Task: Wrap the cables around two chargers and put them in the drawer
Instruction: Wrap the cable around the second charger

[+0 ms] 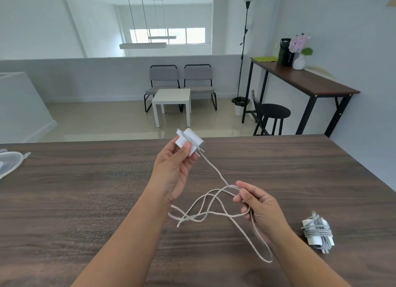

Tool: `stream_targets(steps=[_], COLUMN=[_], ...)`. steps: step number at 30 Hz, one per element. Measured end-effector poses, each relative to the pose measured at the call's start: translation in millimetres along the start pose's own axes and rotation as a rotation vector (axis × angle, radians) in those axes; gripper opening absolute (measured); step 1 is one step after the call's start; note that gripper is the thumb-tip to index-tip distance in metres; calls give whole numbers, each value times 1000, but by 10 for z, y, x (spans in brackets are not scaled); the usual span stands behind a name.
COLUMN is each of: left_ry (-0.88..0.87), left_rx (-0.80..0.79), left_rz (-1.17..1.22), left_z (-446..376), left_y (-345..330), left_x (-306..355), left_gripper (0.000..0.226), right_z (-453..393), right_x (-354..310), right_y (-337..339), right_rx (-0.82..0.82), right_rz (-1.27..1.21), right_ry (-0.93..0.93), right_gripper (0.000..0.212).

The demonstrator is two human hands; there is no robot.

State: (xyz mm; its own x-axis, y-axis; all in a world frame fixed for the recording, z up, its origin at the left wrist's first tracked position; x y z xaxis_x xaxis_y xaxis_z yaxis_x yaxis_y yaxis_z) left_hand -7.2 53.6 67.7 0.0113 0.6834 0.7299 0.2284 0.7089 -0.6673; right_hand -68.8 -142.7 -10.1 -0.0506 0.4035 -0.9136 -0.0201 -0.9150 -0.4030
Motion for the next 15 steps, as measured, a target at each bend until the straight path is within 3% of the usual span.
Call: stream_targets(steps=[6, 10, 12, 14, 15], left_ry=[-27, -70, -59, -15, 13], left_rx=[47, 56, 53, 32, 18], left_rz=[26, 26, -6, -47, -66], left_z=[-126, -158, -155, -125, -106], left_y=[16, 46, 57, 36, 17], left_x=[-31, 74, 97, 46, -4], left_gripper=[39, 39, 44, 50, 49], right_z=[-10, -42, -82, -133, -148], right_x=[91, 129, 93, -19, -103], right_y=[136, 258, 299, 226, 135], right_rx=[98, 180, 152, 79, 44], right_rz=[98, 214, 731, 1313, 1393], right_ry=[-83, -262, -282, -135, -50], right_gripper=[23, 25, 26, 31, 40])
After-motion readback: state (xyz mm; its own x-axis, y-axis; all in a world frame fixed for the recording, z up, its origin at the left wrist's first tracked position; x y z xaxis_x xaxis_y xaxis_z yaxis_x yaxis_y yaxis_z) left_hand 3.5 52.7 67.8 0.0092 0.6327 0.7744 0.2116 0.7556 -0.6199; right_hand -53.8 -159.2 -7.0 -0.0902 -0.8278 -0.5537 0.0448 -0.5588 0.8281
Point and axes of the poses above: each hand's wrist, its own z-axis away from the middle knuckle, its own y-axis out of the back of the hand, x = y × z, the point moved 1 cm from there along -z, towards the middle knuckle, and after that the axes turned 7 degrees about -x, right-handed, at the moved point
